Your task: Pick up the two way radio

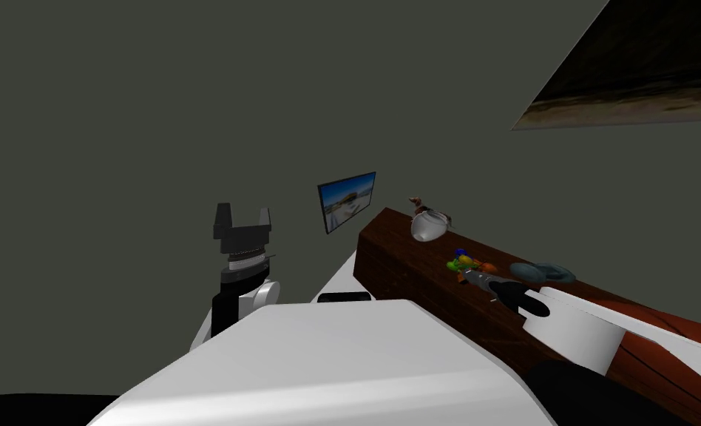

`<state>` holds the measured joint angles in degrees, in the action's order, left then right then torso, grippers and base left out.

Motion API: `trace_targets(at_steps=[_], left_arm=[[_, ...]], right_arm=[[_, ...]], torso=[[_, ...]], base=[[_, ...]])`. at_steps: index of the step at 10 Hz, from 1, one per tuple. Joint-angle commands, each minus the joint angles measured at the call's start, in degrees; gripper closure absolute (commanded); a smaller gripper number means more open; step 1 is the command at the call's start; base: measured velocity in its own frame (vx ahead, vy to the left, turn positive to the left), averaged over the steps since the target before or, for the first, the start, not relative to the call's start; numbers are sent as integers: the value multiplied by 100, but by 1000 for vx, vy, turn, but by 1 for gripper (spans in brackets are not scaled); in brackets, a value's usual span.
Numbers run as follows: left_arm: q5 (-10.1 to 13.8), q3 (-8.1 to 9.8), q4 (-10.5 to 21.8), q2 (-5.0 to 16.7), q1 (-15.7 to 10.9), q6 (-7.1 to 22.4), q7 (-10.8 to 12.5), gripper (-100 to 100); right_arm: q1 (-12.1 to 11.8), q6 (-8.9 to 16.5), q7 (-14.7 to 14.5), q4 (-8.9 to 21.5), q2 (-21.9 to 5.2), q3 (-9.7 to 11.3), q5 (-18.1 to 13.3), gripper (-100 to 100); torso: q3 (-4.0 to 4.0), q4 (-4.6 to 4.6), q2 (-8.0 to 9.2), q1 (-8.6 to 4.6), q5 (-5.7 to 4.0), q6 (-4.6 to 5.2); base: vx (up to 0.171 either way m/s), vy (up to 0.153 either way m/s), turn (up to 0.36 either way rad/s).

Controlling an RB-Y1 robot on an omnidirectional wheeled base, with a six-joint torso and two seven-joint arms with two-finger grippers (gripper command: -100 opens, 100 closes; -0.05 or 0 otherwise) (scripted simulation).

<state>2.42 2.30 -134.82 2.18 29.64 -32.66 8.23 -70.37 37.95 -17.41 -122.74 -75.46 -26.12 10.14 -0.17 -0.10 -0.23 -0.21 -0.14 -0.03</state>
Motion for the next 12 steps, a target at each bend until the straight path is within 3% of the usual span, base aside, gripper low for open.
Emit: trace_targets(at_steps=[1, 3, 4, 5, 11, 12], left_arm=[[0, 0, 0, 0, 0, 0, 0, 0], [0, 0, 0, 0, 0, 0, 0, 0], [0, 0, 0, 0, 0, 0, 0, 0], [0, 0, 0, 0, 0, 0, 0, 0], [0, 0, 0, 0, 0, 0, 0, 0], [0, 0, 0, 0, 0, 0, 0, 0]], right_arm=[[0, 0, 0, 0, 0, 0, 0, 100], [-1, 5, 3, 4, 3, -1, 1, 100], [-1, 4, 3, 4, 3, 0, 1, 0], [168, 186, -200, -150, 13, 49, 95, 100], [661, 748, -756, -707, 41, 188, 379, 100], [616, 687, -695, -664, 59, 188, 327, 100]], torso=[[0, 0, 0, 0, 0, 0], [-2, -1, -2, -3, -2, -5], [-2, -1, -3, -3, -2, -5], [-2, -1, -3, -3, -2, -5], [-6, -3, -11, -9, -1, -6], [-6, -3, -9, -6, -1, -6]], base=[[0, 1, -13], [0, 0, 0], [0, 0, 0], [16, -32, -212], [24, -29, -124], [7, -7, -13]])
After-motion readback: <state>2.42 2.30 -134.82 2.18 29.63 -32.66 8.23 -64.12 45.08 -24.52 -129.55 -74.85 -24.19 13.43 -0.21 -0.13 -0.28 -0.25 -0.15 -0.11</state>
